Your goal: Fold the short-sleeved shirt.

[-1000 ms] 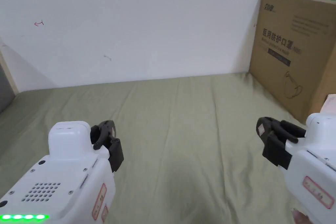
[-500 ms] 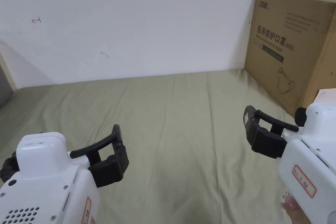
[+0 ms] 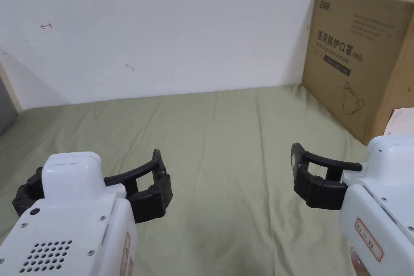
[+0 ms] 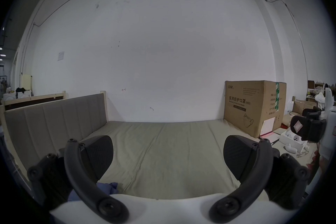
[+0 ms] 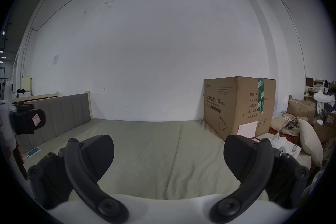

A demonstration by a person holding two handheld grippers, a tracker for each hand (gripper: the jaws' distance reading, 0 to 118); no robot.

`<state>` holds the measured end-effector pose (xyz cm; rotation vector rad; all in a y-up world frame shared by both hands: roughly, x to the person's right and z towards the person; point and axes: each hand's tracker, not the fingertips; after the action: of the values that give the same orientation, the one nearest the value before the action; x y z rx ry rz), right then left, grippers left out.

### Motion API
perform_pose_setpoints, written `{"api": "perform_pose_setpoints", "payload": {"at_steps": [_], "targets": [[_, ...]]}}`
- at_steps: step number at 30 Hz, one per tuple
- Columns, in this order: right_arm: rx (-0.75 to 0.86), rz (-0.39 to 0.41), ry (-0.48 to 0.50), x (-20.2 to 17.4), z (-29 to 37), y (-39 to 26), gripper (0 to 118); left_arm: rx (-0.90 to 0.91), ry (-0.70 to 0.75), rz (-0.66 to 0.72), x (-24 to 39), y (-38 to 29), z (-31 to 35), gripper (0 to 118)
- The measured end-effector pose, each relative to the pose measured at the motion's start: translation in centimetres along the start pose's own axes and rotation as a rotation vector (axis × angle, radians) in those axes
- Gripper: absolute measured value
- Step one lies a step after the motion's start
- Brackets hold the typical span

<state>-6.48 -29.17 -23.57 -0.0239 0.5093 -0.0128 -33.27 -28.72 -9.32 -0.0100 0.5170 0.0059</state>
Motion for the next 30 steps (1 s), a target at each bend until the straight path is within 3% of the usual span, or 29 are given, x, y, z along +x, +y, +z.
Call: {"api": "perform_pose_setpoints", "payload": {"at_steps": [4,9,16,30], "targets": [[-0.023,-0.003,0.016,-0.1,-0.2,-0.2,118,0.015,-0.065,0.027,-0.3,-0.1,0.2,118],[-0.054,-0.031,0.035,0.1,-0.6,-0.3,118,-0.030,-0.007,0.026,0.2,0.1,-0.4,118],[-0.073,-0.026,0.029,0.1,-1.0,-0.5,118,-0.069,-0.015,0.086,-0.6,0.3,-0.8,118],[-0.096,-0.043,0.037,-0.3,-1.4,-0.9,118,-0.086,-0.013,0.079,0.0,0.5,-0.9,118]]}}
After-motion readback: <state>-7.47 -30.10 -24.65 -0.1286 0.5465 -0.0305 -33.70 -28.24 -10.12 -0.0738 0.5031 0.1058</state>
